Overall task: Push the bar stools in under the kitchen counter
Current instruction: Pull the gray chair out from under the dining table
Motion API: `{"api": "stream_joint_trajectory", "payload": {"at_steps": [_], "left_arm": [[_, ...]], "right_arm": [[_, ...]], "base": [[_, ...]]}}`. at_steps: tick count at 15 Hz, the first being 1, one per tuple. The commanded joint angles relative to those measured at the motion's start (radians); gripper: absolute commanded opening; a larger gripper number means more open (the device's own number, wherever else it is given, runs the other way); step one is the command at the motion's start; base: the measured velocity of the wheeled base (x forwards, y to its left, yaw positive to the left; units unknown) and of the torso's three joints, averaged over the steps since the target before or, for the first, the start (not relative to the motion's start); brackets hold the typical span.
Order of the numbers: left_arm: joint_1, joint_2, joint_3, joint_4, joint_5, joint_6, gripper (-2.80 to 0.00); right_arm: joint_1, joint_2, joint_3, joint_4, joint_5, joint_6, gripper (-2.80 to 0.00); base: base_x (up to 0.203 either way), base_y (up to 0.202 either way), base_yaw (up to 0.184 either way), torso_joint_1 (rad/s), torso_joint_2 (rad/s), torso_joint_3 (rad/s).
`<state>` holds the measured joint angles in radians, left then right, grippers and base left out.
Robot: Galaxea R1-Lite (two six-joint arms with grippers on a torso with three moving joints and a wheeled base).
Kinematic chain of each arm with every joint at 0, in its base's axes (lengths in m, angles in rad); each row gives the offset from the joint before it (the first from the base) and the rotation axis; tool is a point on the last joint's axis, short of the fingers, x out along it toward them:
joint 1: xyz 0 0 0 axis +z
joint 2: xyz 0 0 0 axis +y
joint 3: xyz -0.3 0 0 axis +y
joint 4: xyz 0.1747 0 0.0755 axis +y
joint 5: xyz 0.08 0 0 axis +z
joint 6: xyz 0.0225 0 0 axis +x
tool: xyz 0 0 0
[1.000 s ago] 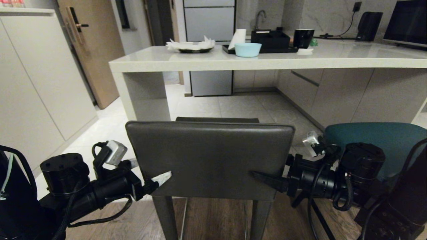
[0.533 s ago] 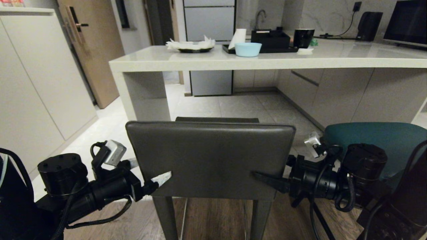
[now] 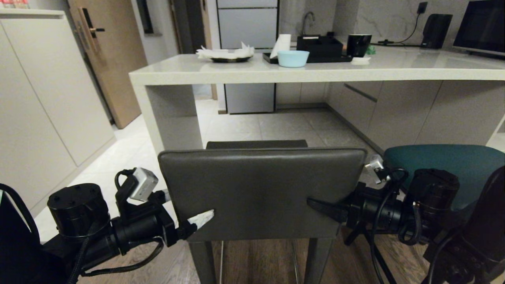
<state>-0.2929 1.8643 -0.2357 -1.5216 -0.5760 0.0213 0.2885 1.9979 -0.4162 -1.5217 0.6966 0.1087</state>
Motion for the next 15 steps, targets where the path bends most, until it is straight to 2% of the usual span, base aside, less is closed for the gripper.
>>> {"api": "stream_joint_trajectory", "payload": {"at_steps": [1, 3, 5, 7, 10, 13, 15], "left_arm": [[0.023, 0.005, 0.001, -0.008, 0.005, 0.000, 0.00], [0.085, 0.012, 0.004, -0.008, 0.007, 0.000, 0.00], [0.166, 0.011, 0.004, -0.008, 0.010, -0.001, 0.00], [0.246, 0.001, 0.032, -0.008, 0.004, -0.007, 0.00], [0.267, -0.050, 0.117, -0.008, -0.002, -0.009, 0.00], [0.276, -0.078, 0.142, -0.008, -0.002, -0.010, 0.00], [0.292, -0.113, 0.161, -0.008, -0.002, -0.021, 0.00]], "right_arm": [[0.001, -0.006, 0.007, -0.008, 0.003, 0.000, 0.00], [0.002, -0.014, 0.010, -0.008, -0.009, -0.020, 0.00], [0.001, -0.018, 0.012, -0.008, -0.077, -0.022, 0.00], [-0.019, -0.056, 0.041, -0.008, -0.073, -0.017, 0.00], [-0.070, -0.094, 0.067, -0.008, -0.025, -0.016, 0.00], [-0.136, -0.157, 0.095, -0.008, 0.002, 0.009, 0.00], [-0.204, -0.221, 0.160, -0.008, 0.079, 0.033, 0.00]], "base": [[0.000, 0.000, 0.000, 0.000, 0.00, 0.000], [0.000, 0.000, 0.000, 0.000, 0.00, 0.000], [0.000, 0.000, 0.000, 0.000, 0.00, 0.000], [0.000, 0.000, 0.000, 0.000, 0.00, 0.000], [0.000, 0.000, 0.000, 0.000, 0.00, 0.000], [0.000, 0.000, 0.000, 0.000, 0.00, 0.000], [0.000, 0.000, 0.000, 0.000, 0.00, 0.000]]}}
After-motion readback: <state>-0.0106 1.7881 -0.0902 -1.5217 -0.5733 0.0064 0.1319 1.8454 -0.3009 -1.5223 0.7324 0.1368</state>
